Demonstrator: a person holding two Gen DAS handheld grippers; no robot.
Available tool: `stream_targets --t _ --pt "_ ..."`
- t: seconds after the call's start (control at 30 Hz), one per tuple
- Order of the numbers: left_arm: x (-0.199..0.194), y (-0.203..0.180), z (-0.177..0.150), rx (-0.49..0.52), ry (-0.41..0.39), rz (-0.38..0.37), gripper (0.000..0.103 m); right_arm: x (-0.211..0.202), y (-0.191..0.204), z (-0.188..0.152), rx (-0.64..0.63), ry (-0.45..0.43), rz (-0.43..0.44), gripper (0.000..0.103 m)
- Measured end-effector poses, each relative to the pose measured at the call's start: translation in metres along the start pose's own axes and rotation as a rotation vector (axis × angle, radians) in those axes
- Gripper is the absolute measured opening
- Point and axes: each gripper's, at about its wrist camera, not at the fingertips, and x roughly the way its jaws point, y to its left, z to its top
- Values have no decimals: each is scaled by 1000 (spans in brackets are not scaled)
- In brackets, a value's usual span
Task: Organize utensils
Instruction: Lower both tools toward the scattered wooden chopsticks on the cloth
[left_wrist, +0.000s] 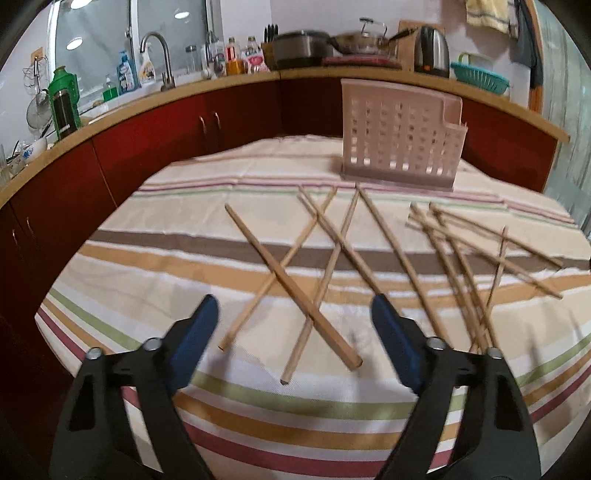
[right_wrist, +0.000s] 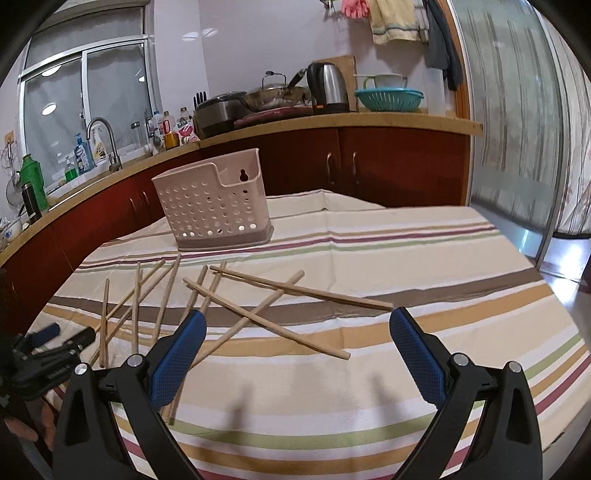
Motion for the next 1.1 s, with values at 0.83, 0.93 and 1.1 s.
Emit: stream_targets --t 0.83,0.93,1.1 --pt "15 41 -20 40 71 109 48 11 -14 -1 44 23 23 97" --pt "18 47 -15 14 75 51 48 13 -9 -1 29 26 19 97" --pt "27 38 -14 74 79 -6 36 17 -3 -2 11 47 21 97"
